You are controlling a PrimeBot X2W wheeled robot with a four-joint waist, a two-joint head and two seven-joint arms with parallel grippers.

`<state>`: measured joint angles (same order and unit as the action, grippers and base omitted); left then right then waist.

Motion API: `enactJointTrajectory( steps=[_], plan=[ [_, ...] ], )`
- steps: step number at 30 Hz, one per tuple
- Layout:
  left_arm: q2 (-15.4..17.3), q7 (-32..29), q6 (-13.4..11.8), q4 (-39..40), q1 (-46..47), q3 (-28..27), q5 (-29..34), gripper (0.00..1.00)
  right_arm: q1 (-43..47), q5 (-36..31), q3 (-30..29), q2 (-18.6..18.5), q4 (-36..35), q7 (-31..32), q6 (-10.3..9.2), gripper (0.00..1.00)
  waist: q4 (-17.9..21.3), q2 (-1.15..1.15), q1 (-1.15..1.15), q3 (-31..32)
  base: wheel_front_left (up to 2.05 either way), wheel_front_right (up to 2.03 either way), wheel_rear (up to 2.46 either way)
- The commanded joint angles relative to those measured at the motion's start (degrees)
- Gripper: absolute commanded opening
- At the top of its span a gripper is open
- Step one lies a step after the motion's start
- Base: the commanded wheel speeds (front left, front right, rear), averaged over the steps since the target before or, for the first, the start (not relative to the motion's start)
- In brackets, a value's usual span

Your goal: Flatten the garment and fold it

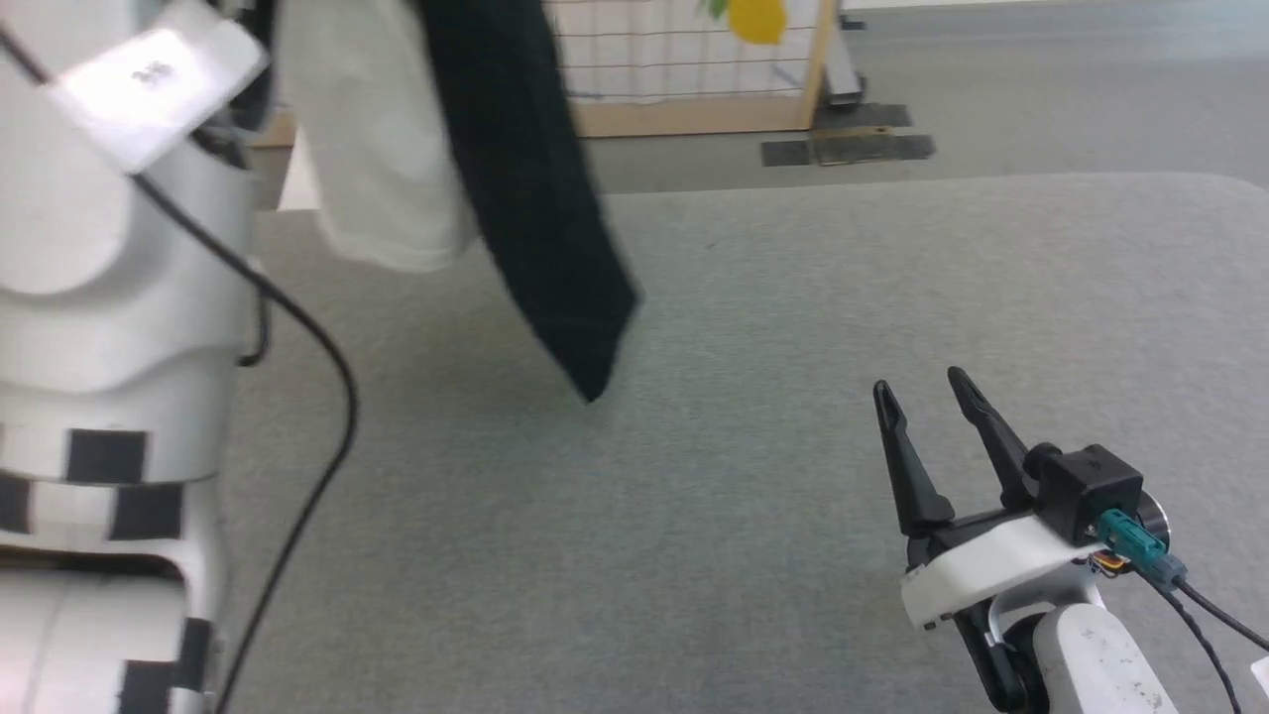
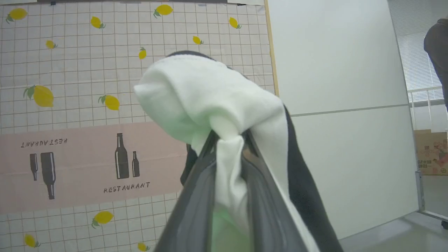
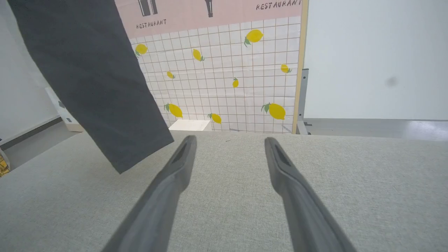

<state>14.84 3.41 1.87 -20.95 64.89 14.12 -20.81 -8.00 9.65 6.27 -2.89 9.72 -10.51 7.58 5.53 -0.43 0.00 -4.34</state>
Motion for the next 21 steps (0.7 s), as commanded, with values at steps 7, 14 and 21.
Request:
enactJointTrajectory(
  steps=[7,14,21],
  plan=[
    [-7.6,-2.0,1.5,-0.4,-3.8,3.6,-5.1,0.00,0.6,0.3,0.1,0.0,-1.1,0.3,-0.09,1.00,6.4,0.41,0.00,-0.7,0.00,0.00,0.00],
    [-11.3,-2.7,1.8,-5.6,-11.9,9.0,-9.1,0.00,-0.1,1.1,0.5,0.0,-1.2,-0.2,-0.09,1.00,9.5,0.41,0.00,-2.7,0.00,0.00,0.00],
    [-11.9,-9.6,1.6,-16.8,-20.4,18.0,-11.1,0.00,-0.6,1.6,0.5,0.0,-0.5,-0.8,-0.09,1.00,11.6,0.41,0.00,-3.5,0.00,0.00,0.00]
  ],
)
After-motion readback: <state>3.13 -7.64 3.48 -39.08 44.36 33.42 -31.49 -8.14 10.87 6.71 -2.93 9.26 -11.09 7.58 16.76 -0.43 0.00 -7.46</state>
